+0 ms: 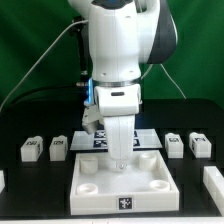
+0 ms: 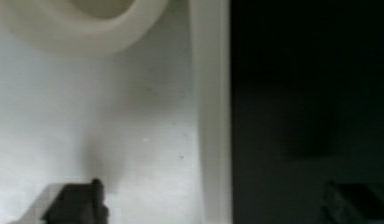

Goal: Assemble one leg

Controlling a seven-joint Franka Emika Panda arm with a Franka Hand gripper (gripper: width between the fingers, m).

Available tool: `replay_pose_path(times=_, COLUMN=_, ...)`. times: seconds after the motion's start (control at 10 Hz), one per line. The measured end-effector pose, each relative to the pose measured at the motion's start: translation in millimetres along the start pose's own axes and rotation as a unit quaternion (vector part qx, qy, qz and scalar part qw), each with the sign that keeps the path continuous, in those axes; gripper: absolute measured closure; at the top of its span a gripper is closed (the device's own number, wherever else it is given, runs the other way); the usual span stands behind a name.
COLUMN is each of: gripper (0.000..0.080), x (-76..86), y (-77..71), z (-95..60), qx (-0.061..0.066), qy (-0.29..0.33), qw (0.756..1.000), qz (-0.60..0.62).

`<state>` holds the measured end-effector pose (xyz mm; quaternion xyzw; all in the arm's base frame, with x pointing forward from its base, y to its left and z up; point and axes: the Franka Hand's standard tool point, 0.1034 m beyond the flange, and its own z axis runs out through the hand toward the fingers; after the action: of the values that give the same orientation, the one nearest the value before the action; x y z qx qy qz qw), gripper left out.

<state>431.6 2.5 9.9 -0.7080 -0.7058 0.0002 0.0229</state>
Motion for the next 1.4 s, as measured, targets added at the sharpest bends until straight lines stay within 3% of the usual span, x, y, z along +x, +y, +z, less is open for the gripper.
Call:
replay_pose_path(times=0.1, gripper=0.0317, x=-0.3, y=-0.2, z=0.1, qx=0.000, qy=0.000, qw=1.000, qz=0.000)
replay_pose_path(times=0.2, gripper=0.0317, x=-0.4, y=-0.4, z=0.3, qx=0.001, qy=0.000, qw=1.000, qz=0.000)
replay_pose_path(times=0.3, gripper=0.0492, x=-0.5, y=-0.5, z=0.3, qx=0.001, qy=0.000, qw=1.000, qz=0.001)
replay_pose_path(times=0.4, gripper=0.0492, x=-0.6, y=-0.6, z=0.4, qx=0.001, qy=0.000, qw=1.000, qz=0.001)
replay_pose_path(times=0.5, gripper=0.0701, x=-0.7, y=-0.6, z=0.4, qx=0.001, qy=0.000, qw=1.000, qz=0.001)
replay_pose_path(times=0.6, gripper=0.0741, x=-1.0, y=0.0, z=0.0, qx=0.000, qy=0.000, qw=1.000, qz=0.001)
replay_pose_path(times=1.4, gripper=0.0741, x=0.3, y=1.8, z=-0.7, qx=-0.002, qy=0.000, qw=1.000, qz=0.001)
